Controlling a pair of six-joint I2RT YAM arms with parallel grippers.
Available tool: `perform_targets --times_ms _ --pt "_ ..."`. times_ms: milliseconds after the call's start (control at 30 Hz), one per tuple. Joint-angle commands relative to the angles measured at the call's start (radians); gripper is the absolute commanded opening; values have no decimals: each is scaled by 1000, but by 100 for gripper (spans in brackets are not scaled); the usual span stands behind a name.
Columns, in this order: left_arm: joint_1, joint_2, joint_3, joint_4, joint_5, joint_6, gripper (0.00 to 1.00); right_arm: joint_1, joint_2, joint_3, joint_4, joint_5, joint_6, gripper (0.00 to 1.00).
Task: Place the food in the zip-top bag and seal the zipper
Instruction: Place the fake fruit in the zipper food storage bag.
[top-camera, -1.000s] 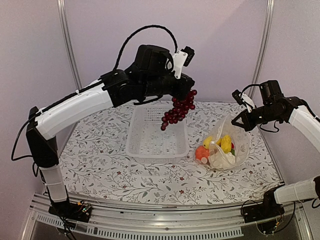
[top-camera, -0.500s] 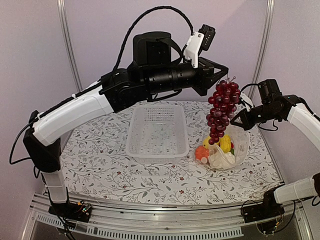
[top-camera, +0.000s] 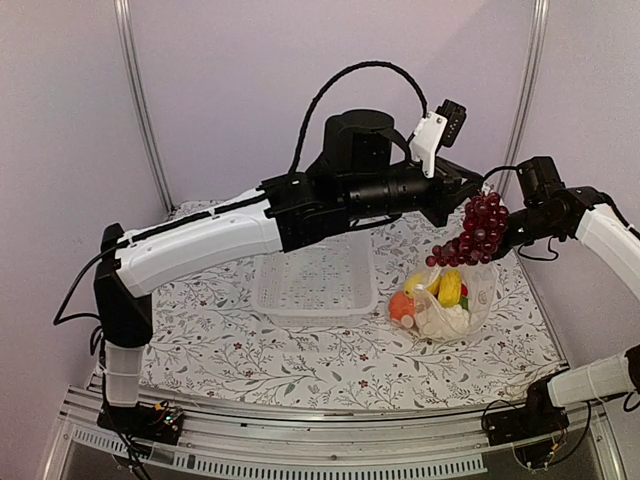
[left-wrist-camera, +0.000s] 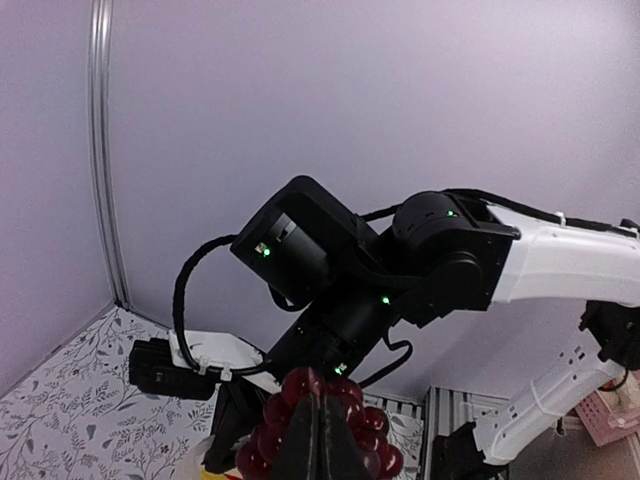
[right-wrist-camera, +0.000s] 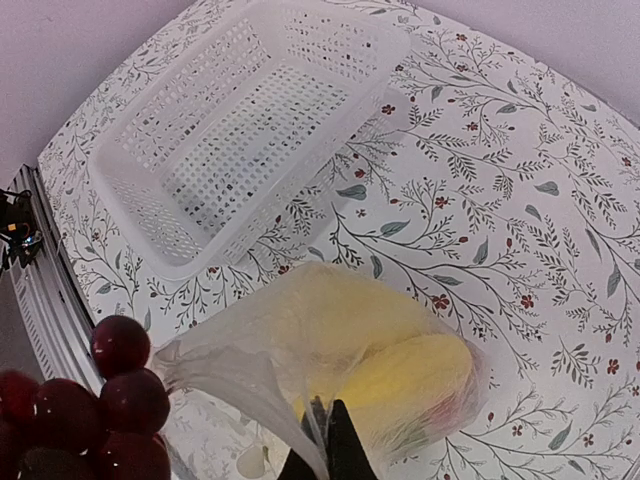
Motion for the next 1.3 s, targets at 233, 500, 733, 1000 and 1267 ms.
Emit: perform_targets --times_ms 233,500,733,1000,1267 --pt "-19 32 -31 145 0 -39 0 -6 15 40 1 -26 21 0" --pt "-19 45 -157 228 -27 10 0 -12 13 36 -6 -42 25 0" --pt "-20 -2 -371 320 -47 8 0 -24 16 40 -6 -59 27 0" --pt "-19 35 -377 263 -73 74 0 -26 33 66 -15 -78 27 0" --pt "-21 168 -254 130 -157 159 0 -28 49 91 -31 -92 27 0"
